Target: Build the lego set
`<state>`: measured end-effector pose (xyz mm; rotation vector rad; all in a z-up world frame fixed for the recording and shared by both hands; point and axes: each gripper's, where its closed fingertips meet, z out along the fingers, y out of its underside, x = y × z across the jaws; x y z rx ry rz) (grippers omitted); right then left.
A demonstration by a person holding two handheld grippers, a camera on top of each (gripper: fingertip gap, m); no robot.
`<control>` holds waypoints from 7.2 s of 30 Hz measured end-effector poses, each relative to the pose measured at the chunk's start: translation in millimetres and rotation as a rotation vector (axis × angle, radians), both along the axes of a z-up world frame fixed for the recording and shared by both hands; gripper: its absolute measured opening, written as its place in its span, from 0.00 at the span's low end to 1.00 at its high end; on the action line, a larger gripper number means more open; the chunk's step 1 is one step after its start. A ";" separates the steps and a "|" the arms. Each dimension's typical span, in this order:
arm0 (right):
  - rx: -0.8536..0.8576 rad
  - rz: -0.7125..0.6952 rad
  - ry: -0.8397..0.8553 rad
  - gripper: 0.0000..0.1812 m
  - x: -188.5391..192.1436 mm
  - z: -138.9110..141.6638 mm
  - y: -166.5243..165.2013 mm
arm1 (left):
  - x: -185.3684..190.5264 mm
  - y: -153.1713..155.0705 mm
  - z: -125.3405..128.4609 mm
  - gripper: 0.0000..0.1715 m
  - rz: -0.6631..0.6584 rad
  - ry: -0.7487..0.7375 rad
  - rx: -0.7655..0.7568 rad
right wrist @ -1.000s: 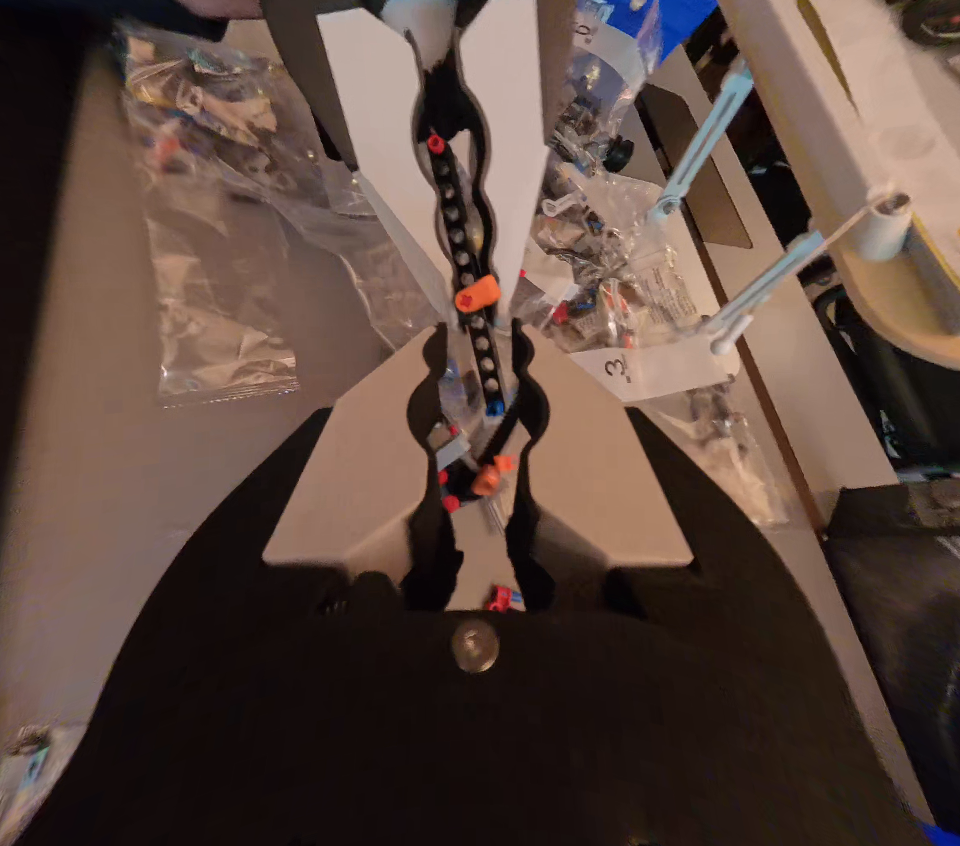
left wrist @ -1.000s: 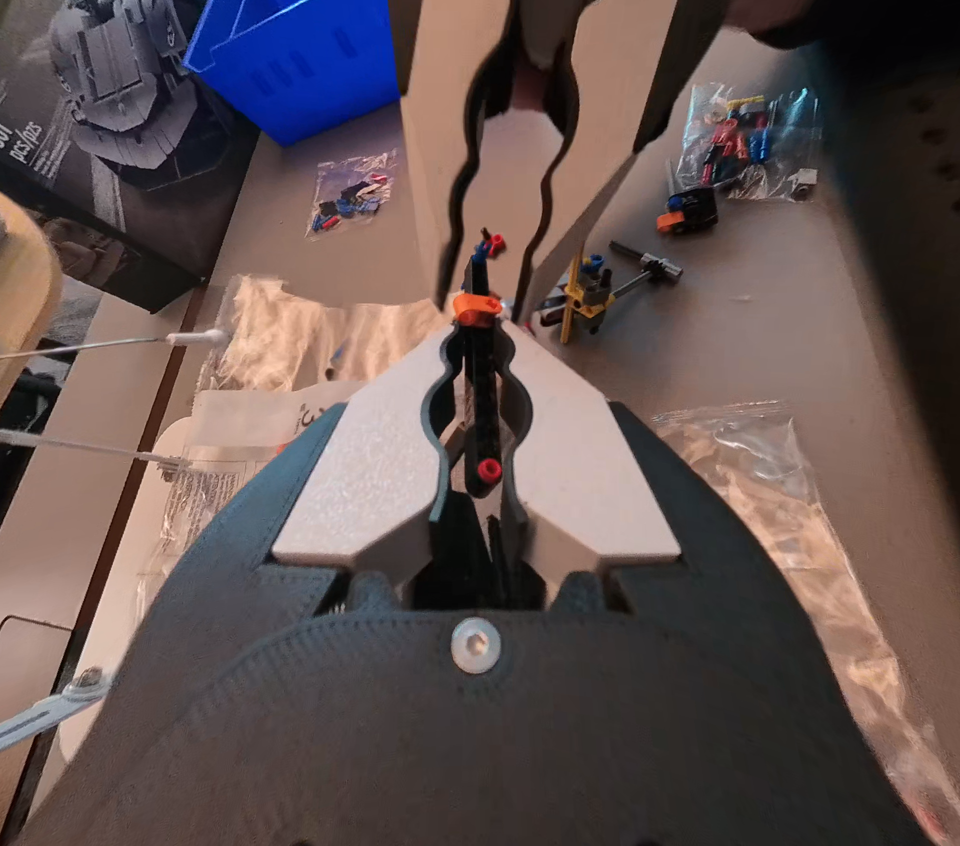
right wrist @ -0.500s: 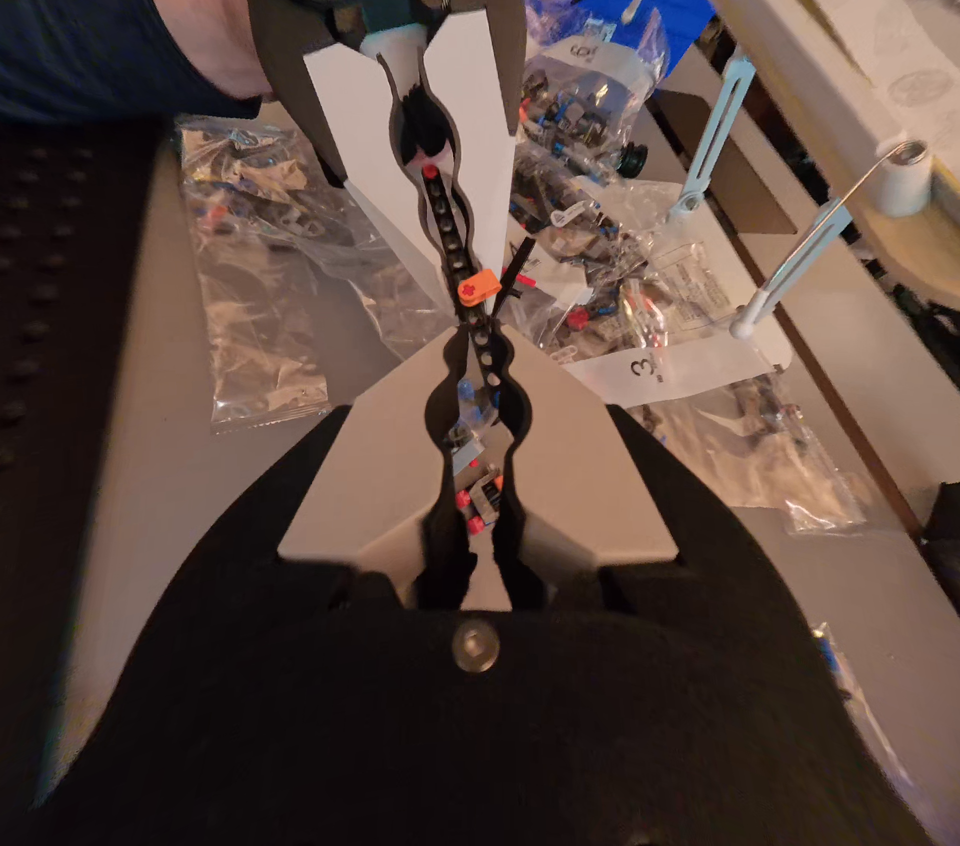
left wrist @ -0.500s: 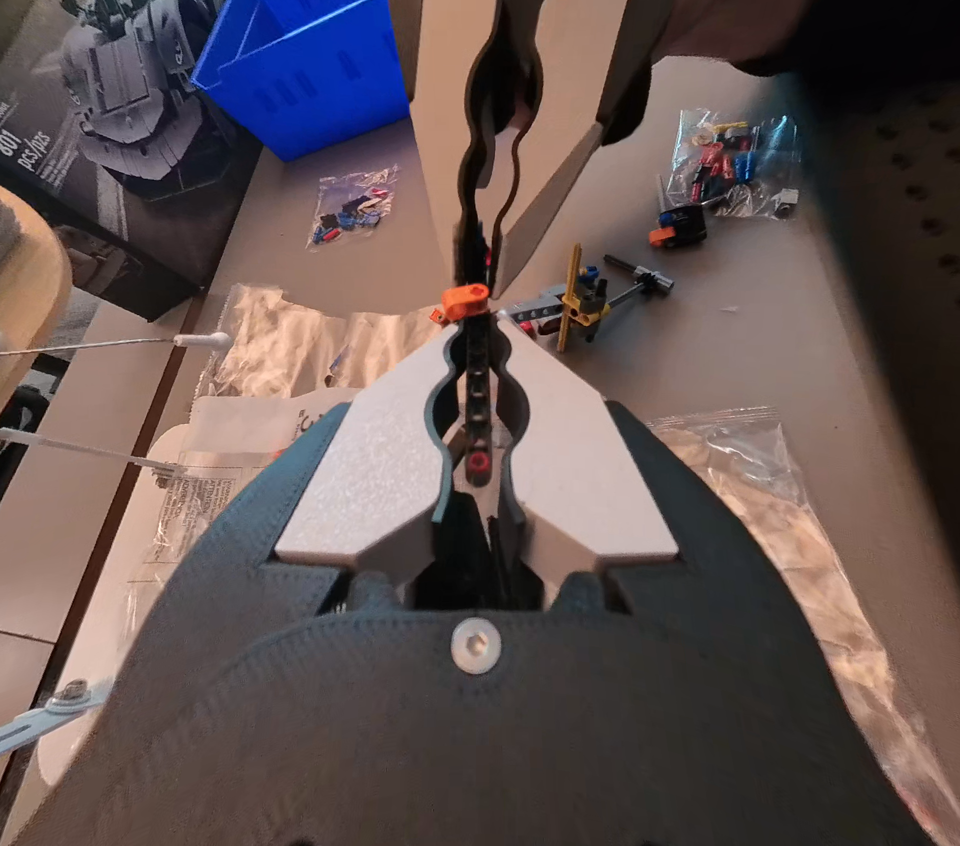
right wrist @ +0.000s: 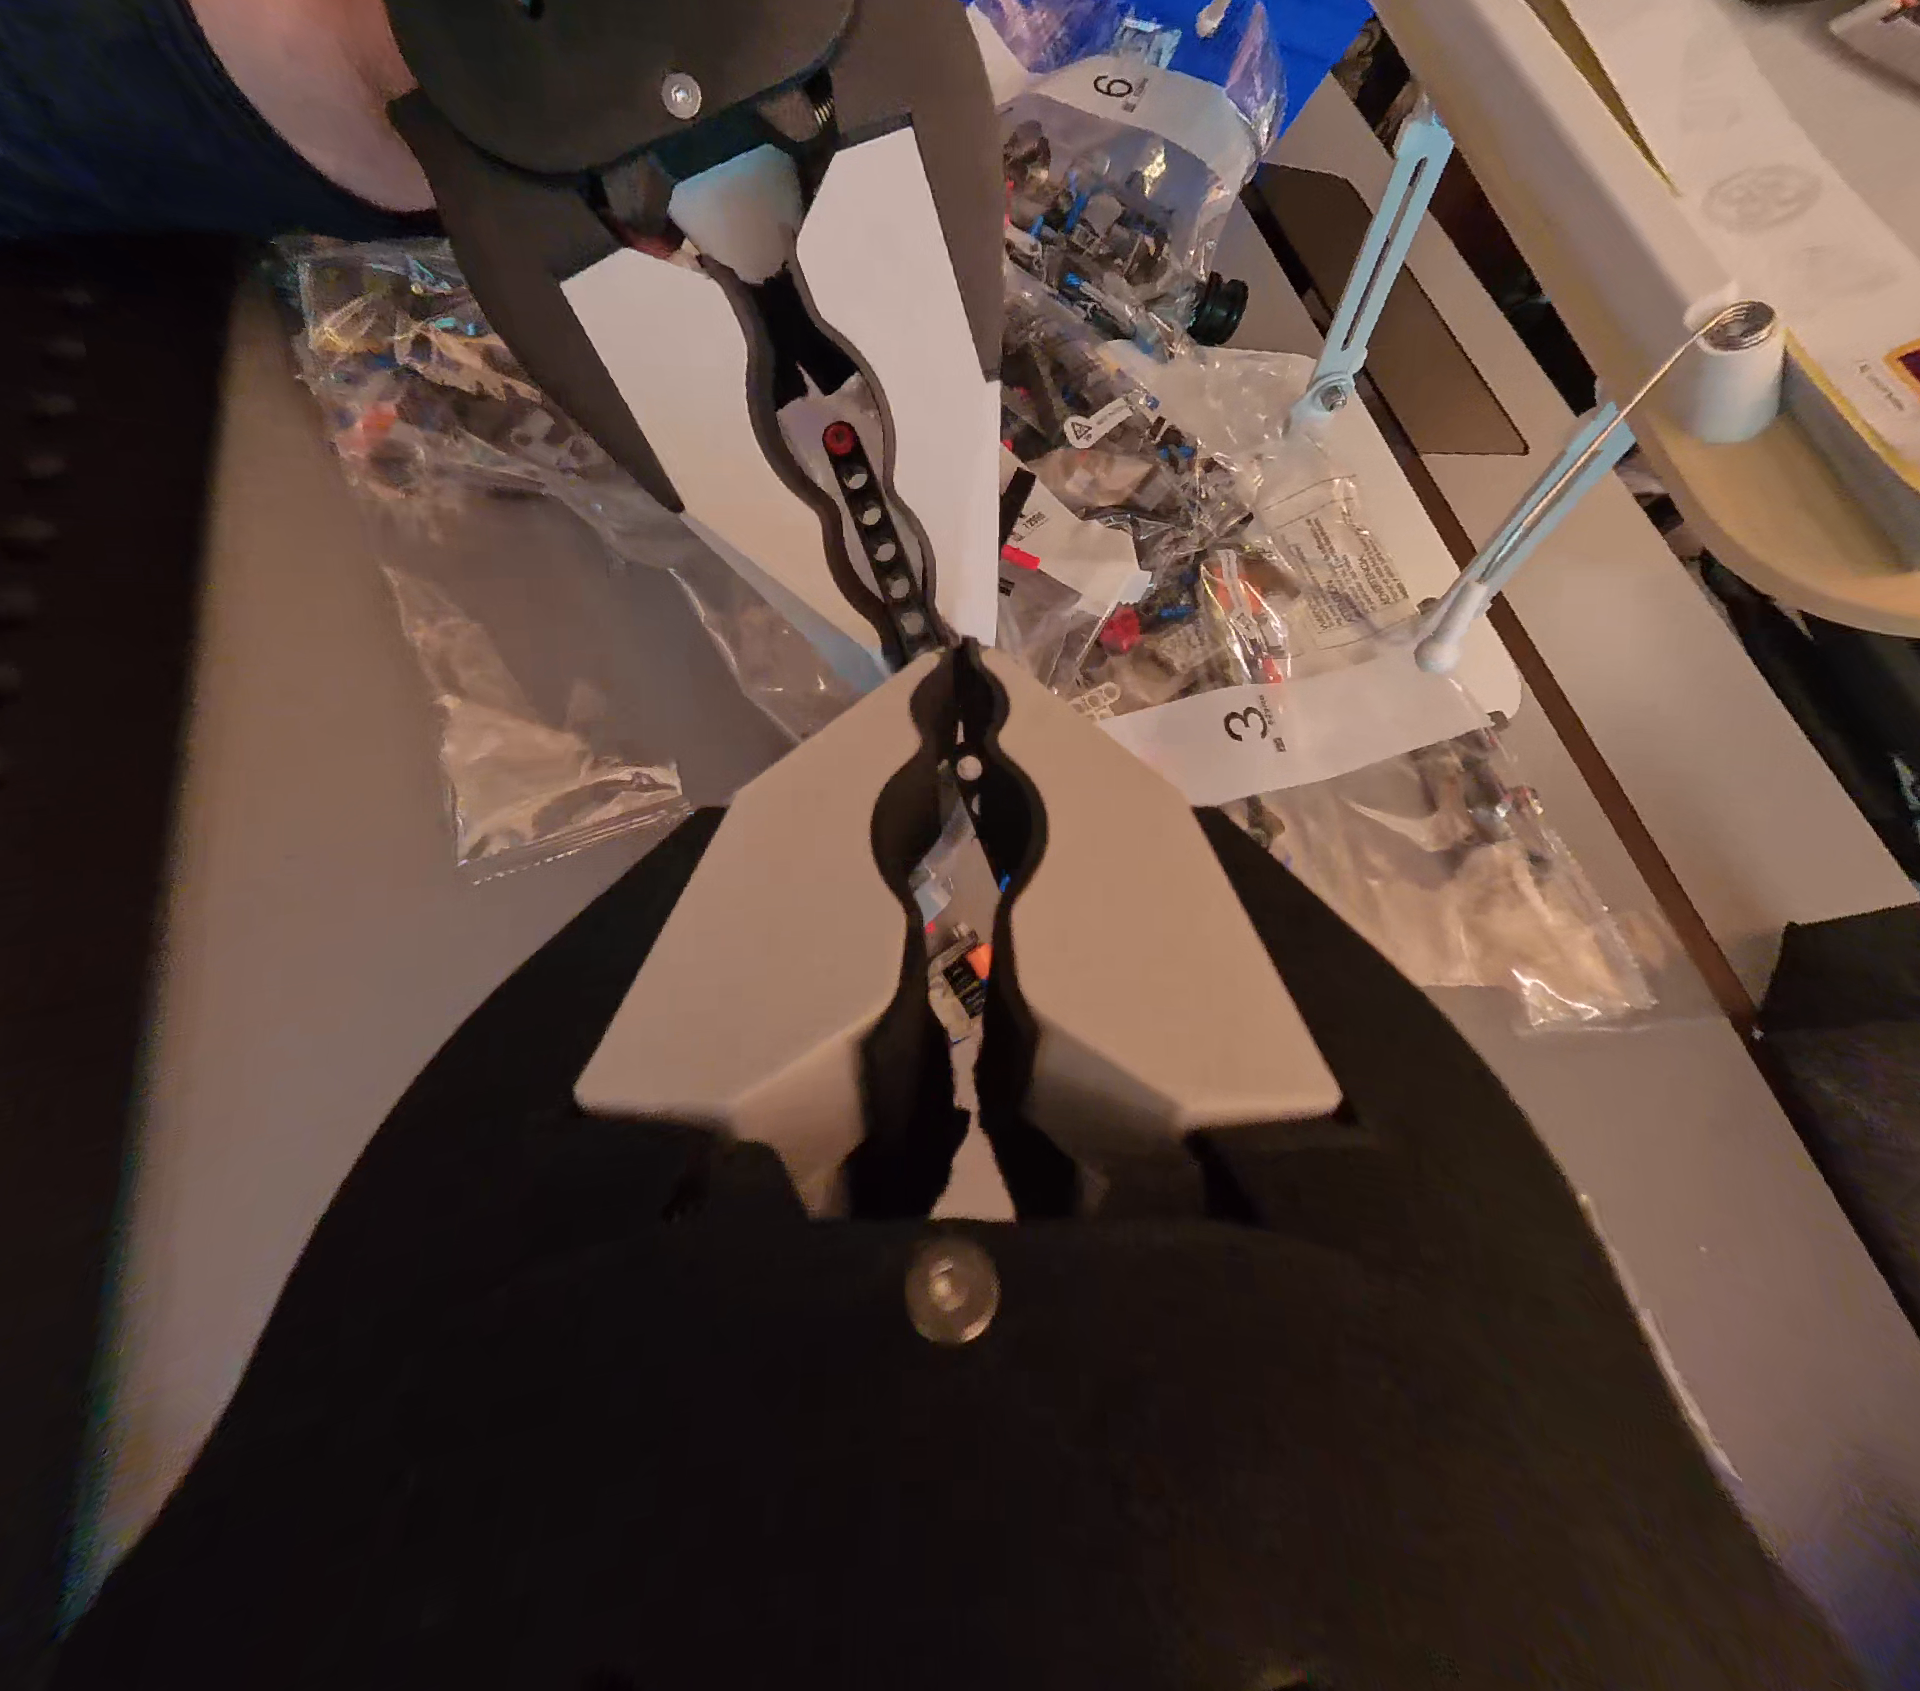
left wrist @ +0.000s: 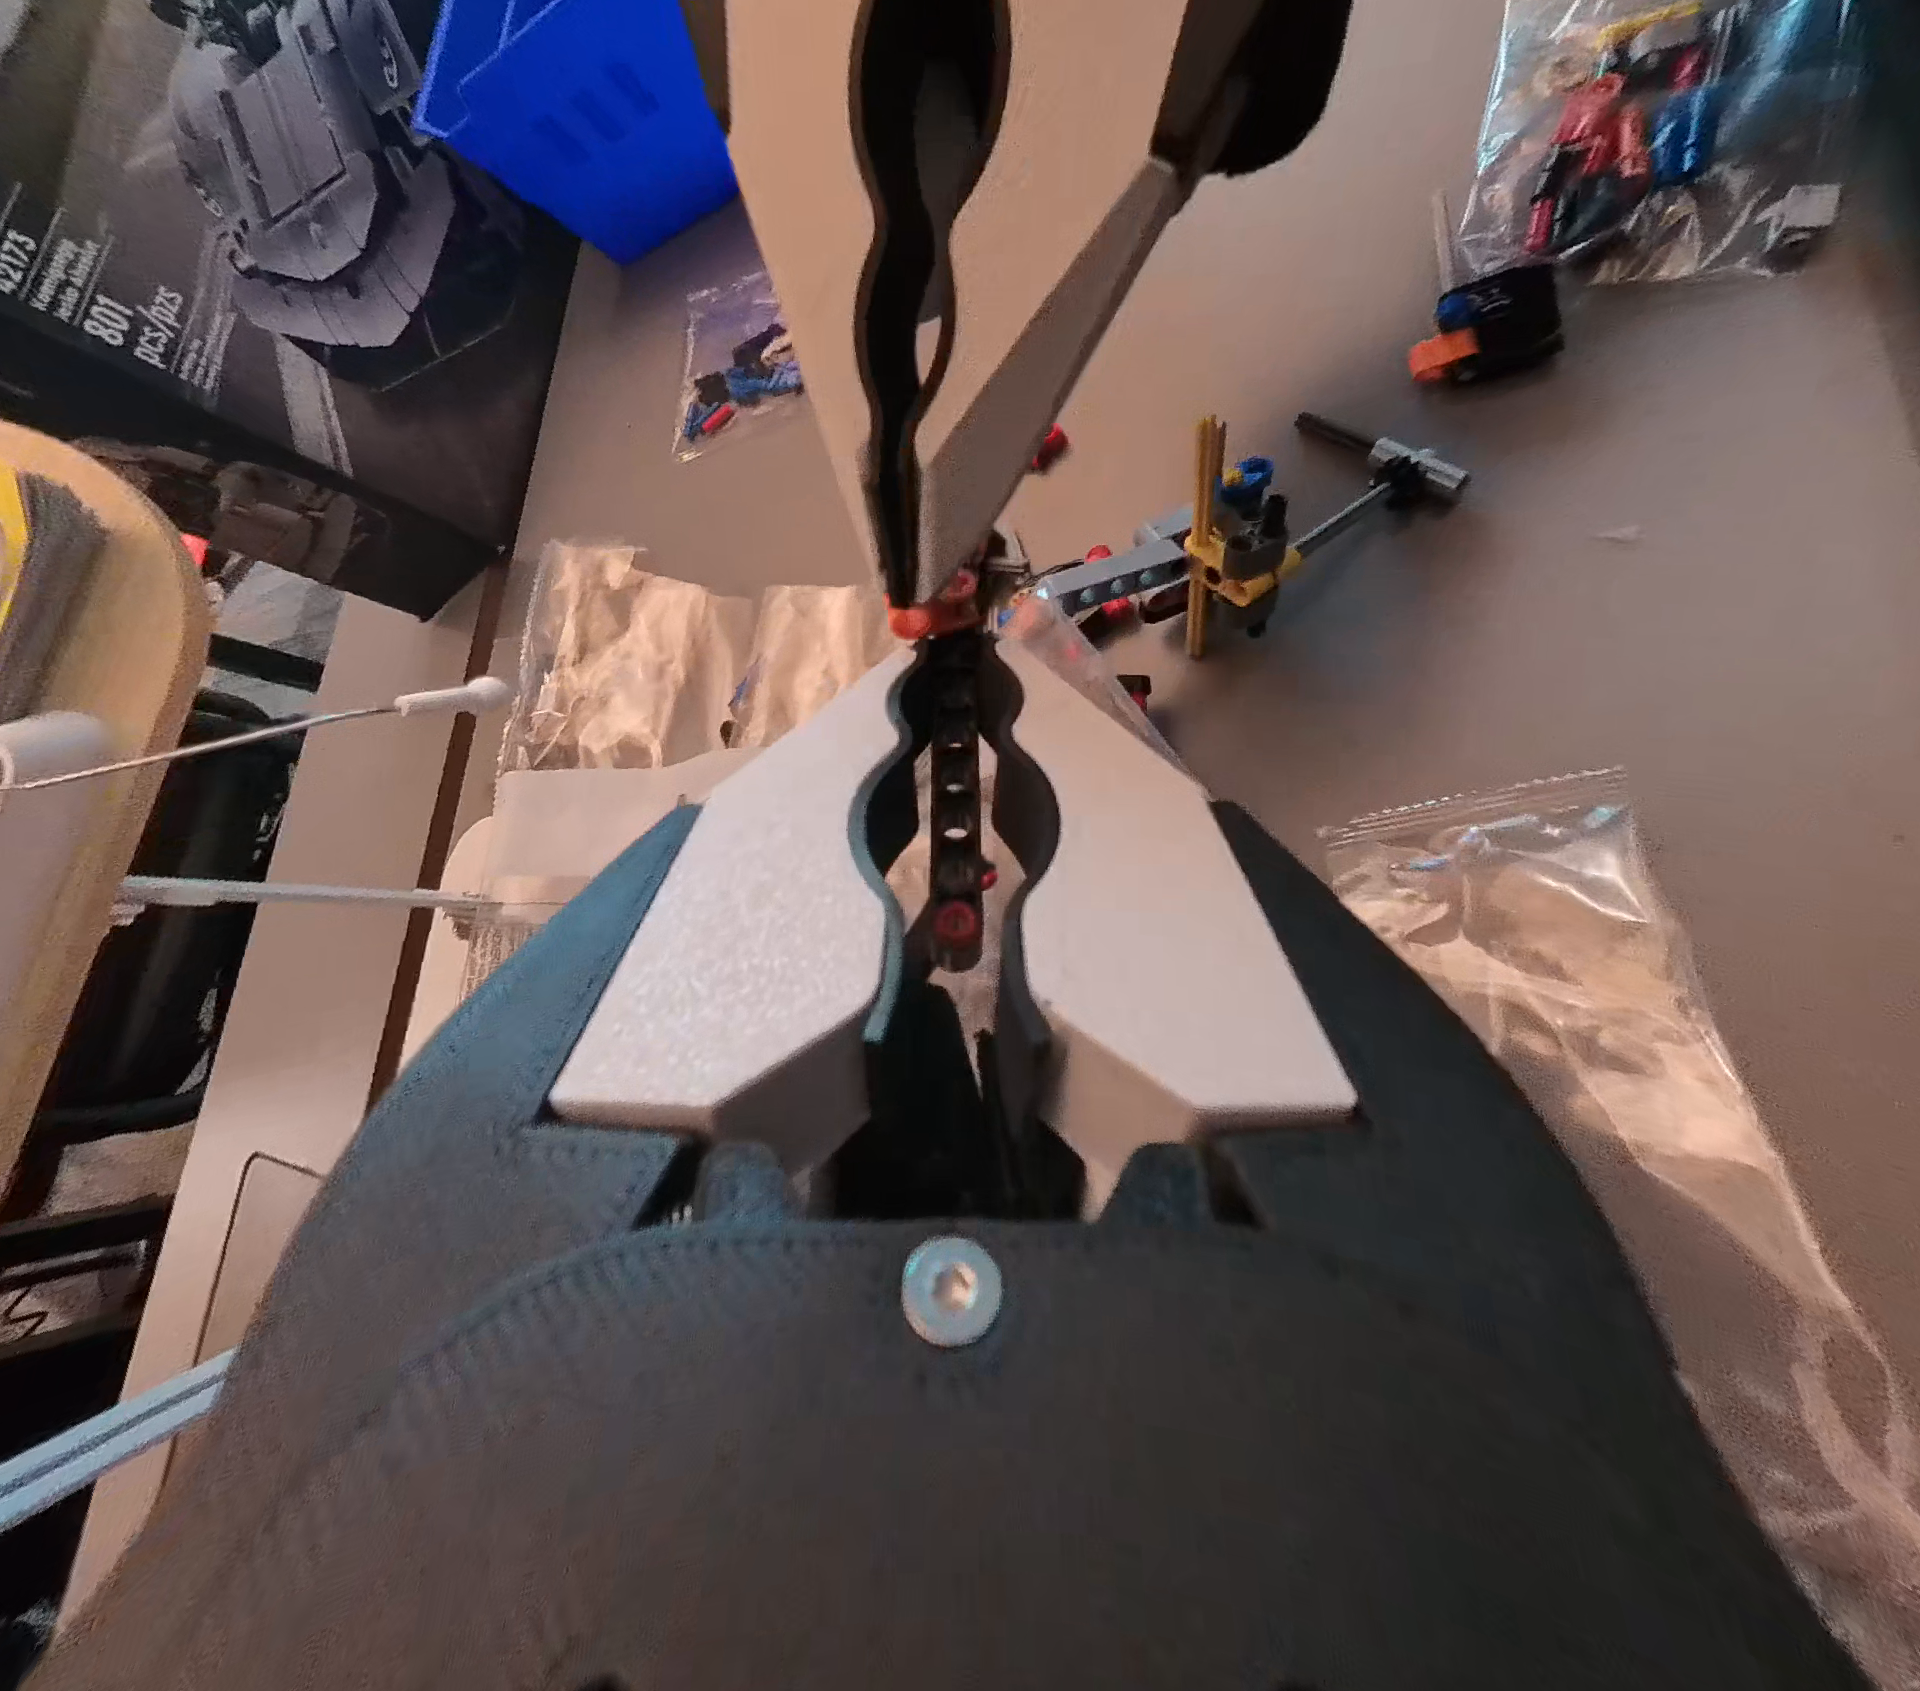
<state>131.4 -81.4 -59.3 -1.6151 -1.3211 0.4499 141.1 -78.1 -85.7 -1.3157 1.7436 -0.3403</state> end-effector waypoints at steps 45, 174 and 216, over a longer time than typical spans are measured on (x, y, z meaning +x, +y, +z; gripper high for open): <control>-0.036 -0.234 0.018 0.02 12.9 6.9 20.3 | 9.1 34.4 8.3 0.05 0.235 0.032 0.199; 0.213 0.303 0.033 0.05 -22.4 29.0 -63.7 | -9.5 -94.3 32.1 0.03 -0.511 -0.162 -0.954; -0.101 0.215 0.340 0.07 -8.3 42.8 -32.6 | -4.1 -53.1 46.8 0.04 -0.362 -0.370 -0.780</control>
